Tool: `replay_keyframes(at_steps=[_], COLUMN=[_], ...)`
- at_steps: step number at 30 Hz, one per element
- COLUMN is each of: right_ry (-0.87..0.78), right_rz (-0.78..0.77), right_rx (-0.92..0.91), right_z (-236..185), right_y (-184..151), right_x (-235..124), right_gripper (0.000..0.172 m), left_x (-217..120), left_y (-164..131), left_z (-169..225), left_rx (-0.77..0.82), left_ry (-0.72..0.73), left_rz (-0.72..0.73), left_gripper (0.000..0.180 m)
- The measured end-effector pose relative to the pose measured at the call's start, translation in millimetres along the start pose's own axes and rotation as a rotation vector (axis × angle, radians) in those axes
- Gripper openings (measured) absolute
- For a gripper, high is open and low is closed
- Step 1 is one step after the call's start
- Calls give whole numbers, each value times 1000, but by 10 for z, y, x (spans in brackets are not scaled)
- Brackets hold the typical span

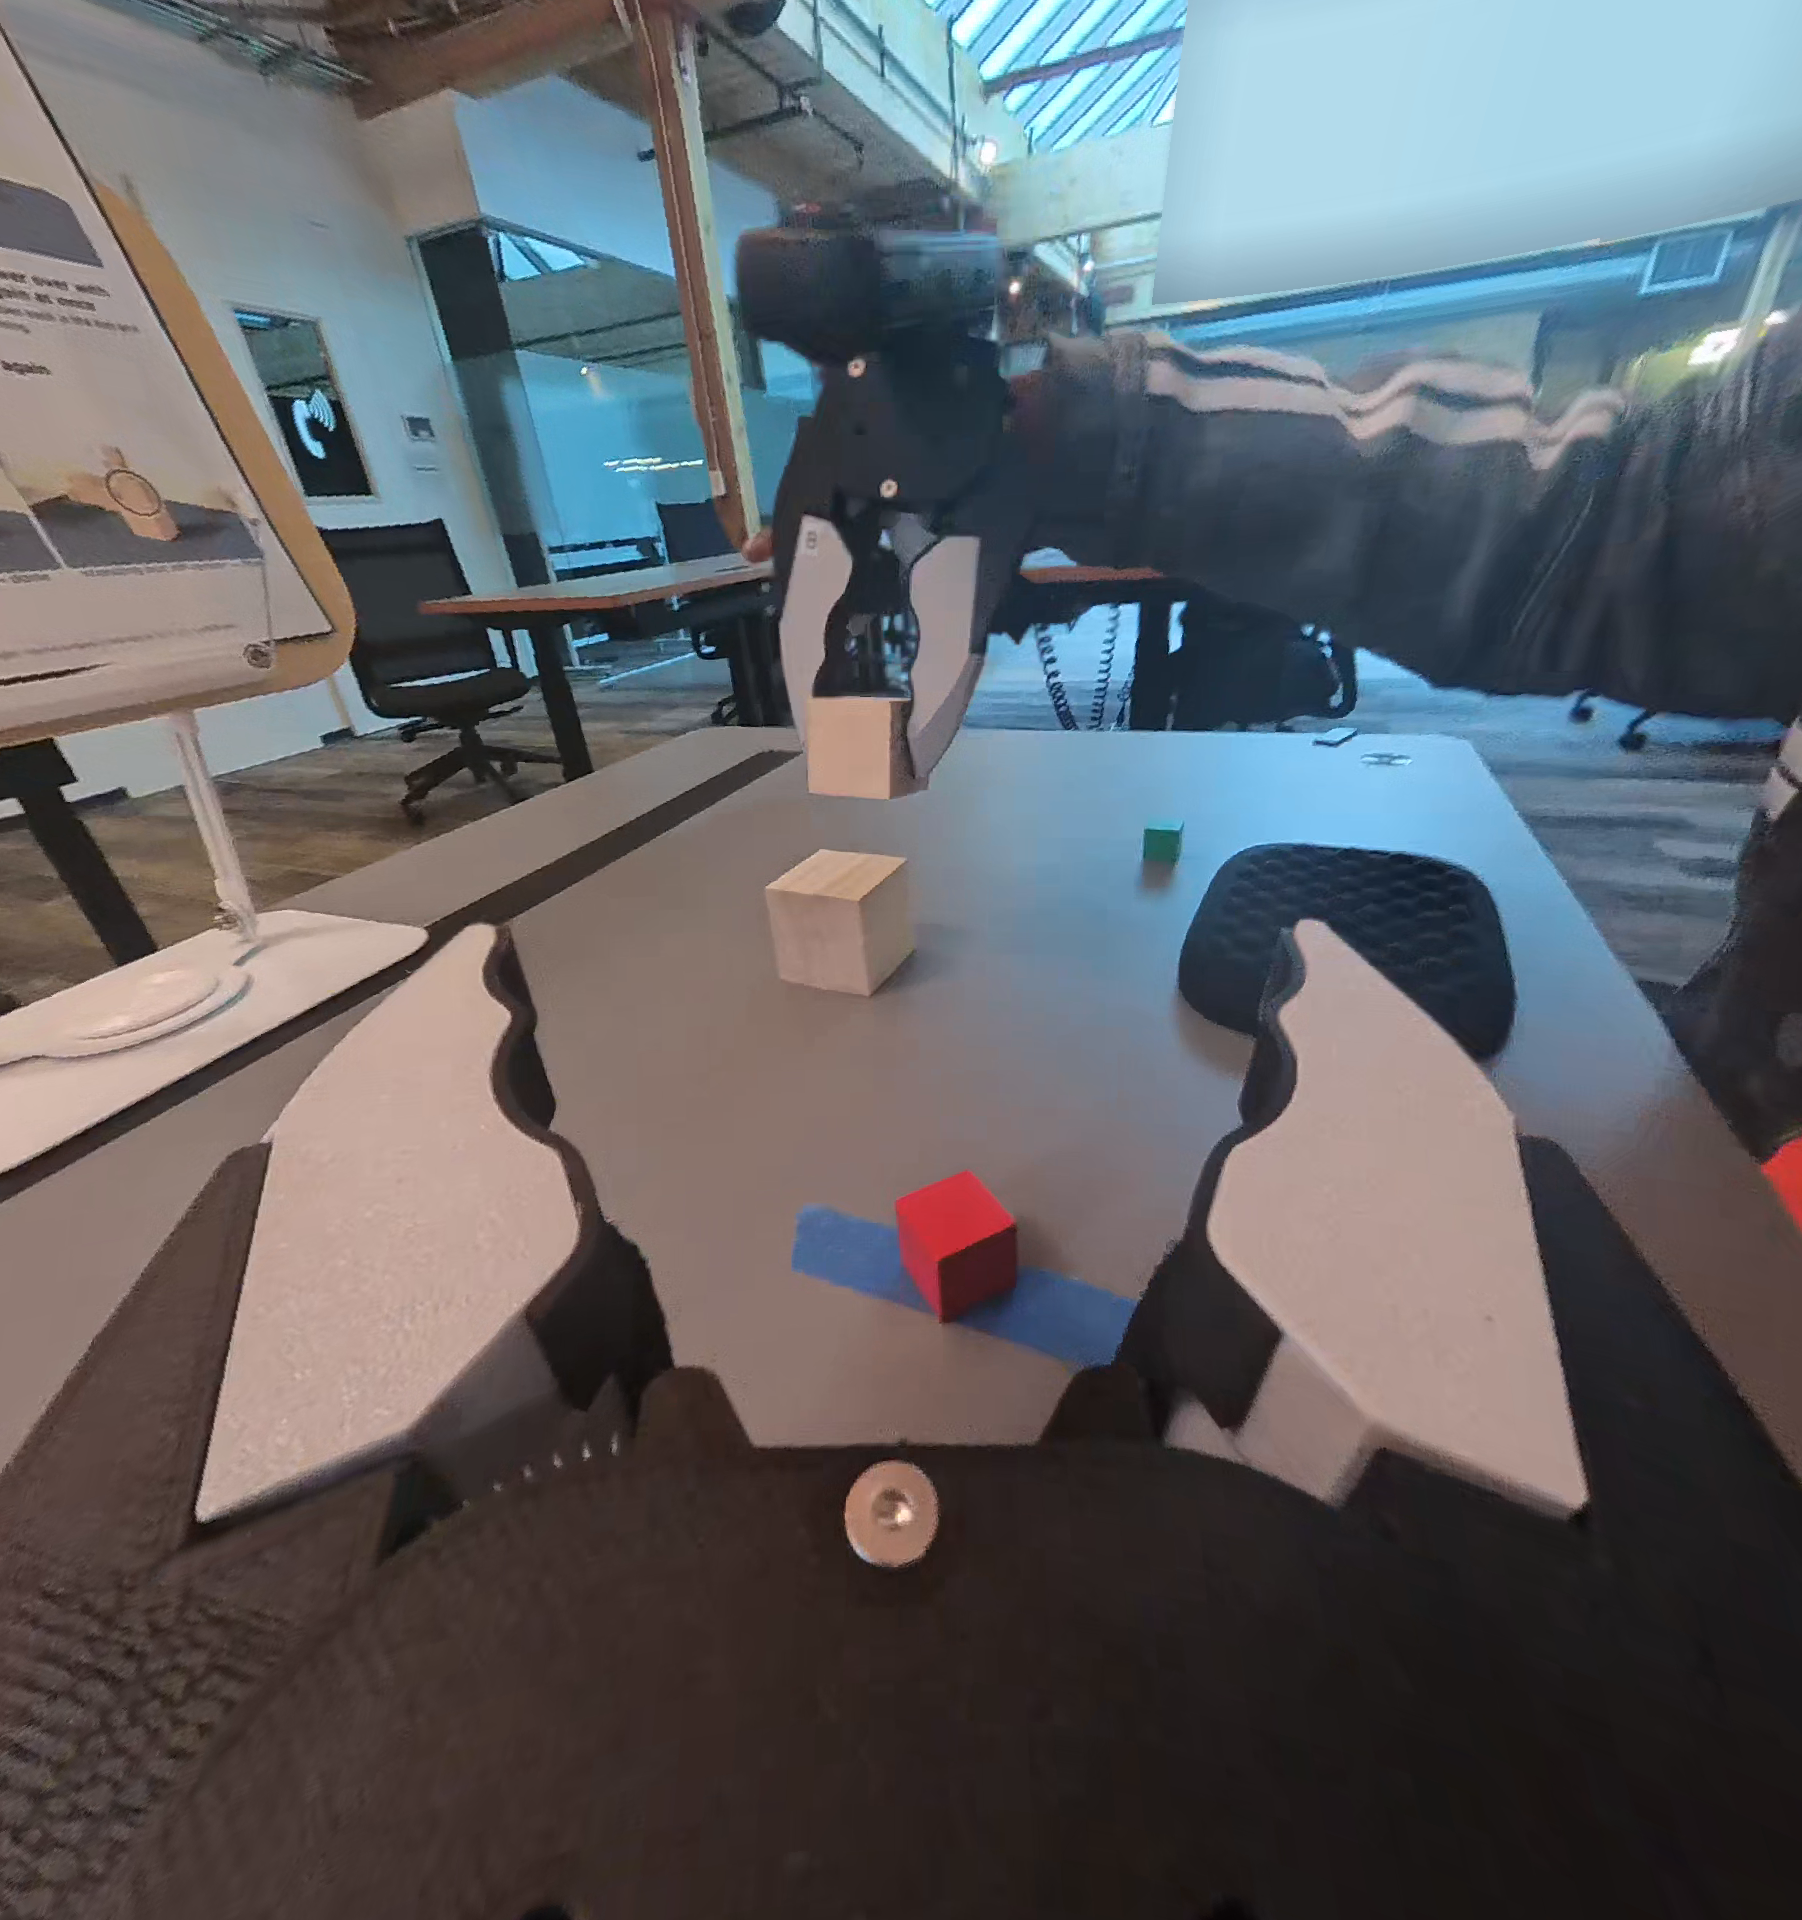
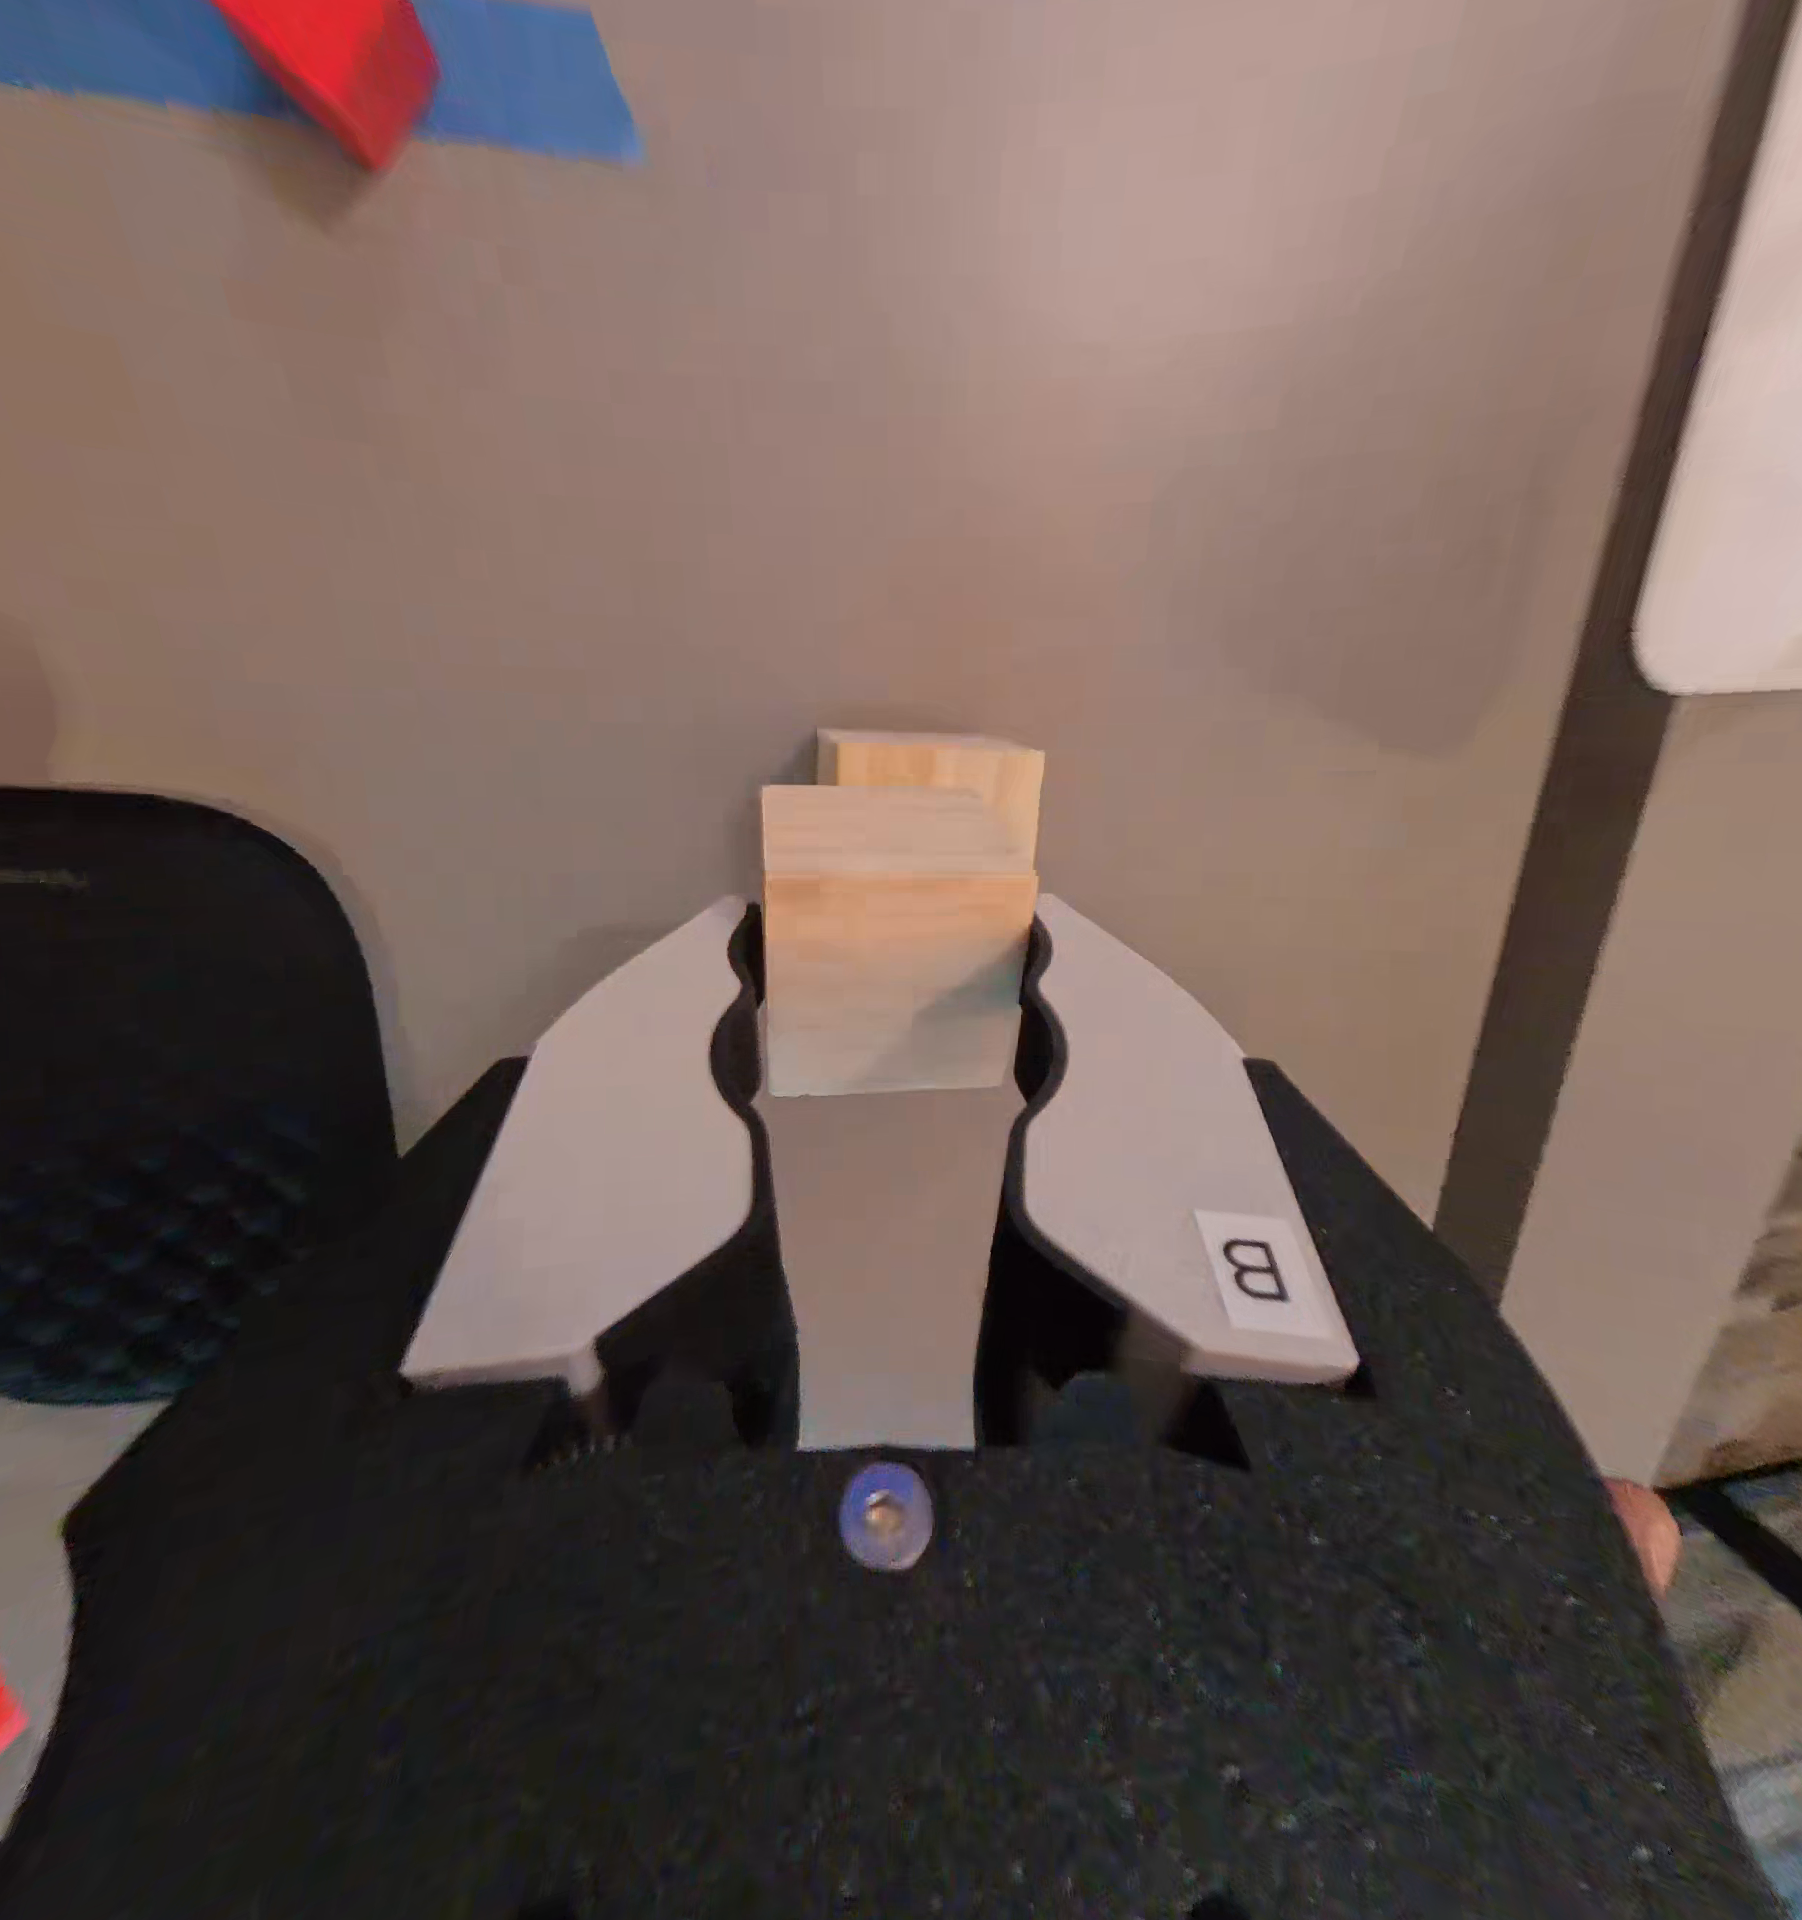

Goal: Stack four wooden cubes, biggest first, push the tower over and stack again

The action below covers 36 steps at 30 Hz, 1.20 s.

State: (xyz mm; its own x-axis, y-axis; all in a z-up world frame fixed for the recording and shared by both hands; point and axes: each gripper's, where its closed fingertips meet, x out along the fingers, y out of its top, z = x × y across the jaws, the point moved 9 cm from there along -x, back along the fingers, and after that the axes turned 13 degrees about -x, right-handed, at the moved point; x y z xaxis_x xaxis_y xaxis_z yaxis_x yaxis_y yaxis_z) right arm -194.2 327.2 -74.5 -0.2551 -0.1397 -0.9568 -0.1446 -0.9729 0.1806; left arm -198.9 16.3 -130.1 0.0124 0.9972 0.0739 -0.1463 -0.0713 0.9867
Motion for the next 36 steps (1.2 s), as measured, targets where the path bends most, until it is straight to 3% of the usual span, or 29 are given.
replay_keyframes(at_steps=[10, 30, 36], right_ry=[150, 109, 106], right_rz=[-131, -169, -174], right_rx=[5, -12, -5], right_z=[273, 233, 220], right_y=[-49, -26, -22], right_x=[410, 468, 465], right_gripper=[46, 47, 58], left_x=[35, 49, 49], left_y=[-82, -123, -129], left_z=[2, -11, -12], left_rx=[4, -3, 3], left_ry=[7, 6, 8], left_rz=[-62, -95, -102], left_gripper=[130, 130, 131])
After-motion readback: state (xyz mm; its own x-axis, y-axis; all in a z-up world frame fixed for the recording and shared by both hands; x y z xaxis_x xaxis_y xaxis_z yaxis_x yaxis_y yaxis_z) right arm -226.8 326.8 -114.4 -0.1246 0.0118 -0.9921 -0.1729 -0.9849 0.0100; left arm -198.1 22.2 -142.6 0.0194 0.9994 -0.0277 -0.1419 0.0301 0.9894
